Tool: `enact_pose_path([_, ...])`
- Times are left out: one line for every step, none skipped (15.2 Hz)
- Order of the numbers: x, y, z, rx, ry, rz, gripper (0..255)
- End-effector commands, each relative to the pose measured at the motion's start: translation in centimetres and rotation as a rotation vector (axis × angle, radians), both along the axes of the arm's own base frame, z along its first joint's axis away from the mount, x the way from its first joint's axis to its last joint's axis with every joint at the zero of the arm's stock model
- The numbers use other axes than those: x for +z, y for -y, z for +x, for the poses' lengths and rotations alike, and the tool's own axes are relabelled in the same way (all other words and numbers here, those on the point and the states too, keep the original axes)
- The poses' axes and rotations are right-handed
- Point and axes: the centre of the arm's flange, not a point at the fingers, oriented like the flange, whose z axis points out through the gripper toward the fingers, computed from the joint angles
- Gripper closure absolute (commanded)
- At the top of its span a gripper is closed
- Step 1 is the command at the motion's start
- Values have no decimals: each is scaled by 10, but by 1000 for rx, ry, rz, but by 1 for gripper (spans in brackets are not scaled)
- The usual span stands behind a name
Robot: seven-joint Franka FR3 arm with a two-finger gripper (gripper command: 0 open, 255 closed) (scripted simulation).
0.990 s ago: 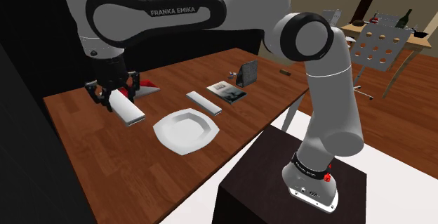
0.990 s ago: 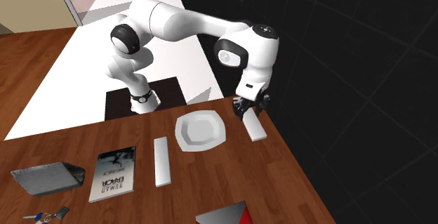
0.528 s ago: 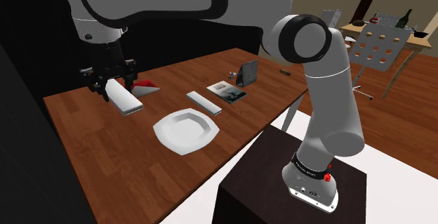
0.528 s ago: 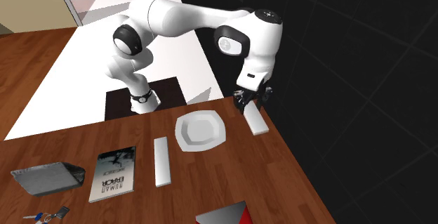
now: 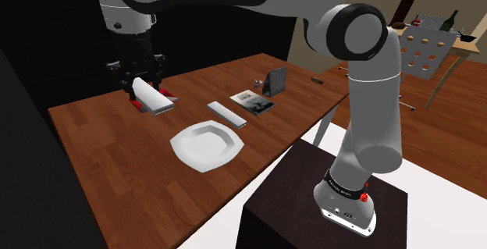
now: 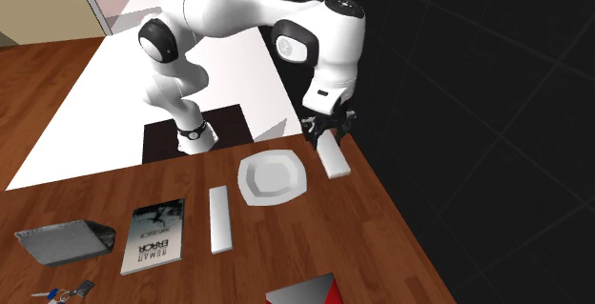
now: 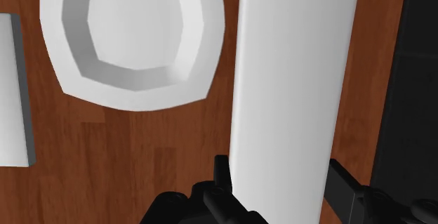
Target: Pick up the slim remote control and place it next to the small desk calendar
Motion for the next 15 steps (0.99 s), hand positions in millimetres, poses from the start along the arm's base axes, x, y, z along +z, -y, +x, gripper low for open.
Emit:
enact_pose_path([-1, 24, -9, 0, 0, 0, 255])
enact_pose_path([-1, 37, -13, 0, 0, 0, 255])
enact_pose_path([-1, 50, -17, 0, 0, 0, 255])
enact_pose_path([-1, 62, -21, 0, 0, 0, 255])
enact_pose_path([-1, 75, -24, 0, 0, 0, 255])
enact_pose_path([-1, 88, -28, 0, 0, 0, 255])
enact_pose_path([-1, 100, -32, 0, 0, 0, 255])
enact_pose_path([-1, 113, -36, 0, 0, 0, 255])
enact_pose_path([-1, 126, -39, 0, 0, 0, 255])
enact_pose_path([-1, 138, -43, 0, 0, 0, 255])
enact_pose_path([-1, 151, -47, 0, 0, 0, 255])
enact_pose_path([-1, 164, -51, 0, 0, 0, 255])
enact_pose_path([-1, 176, -55, 0, 0, 0, 255])
enact_pose_path([-1, 189, -58, 0, 0, 0, 255])
enact_pose_path([-1, 202, -62, 0, 0, 0, 255])
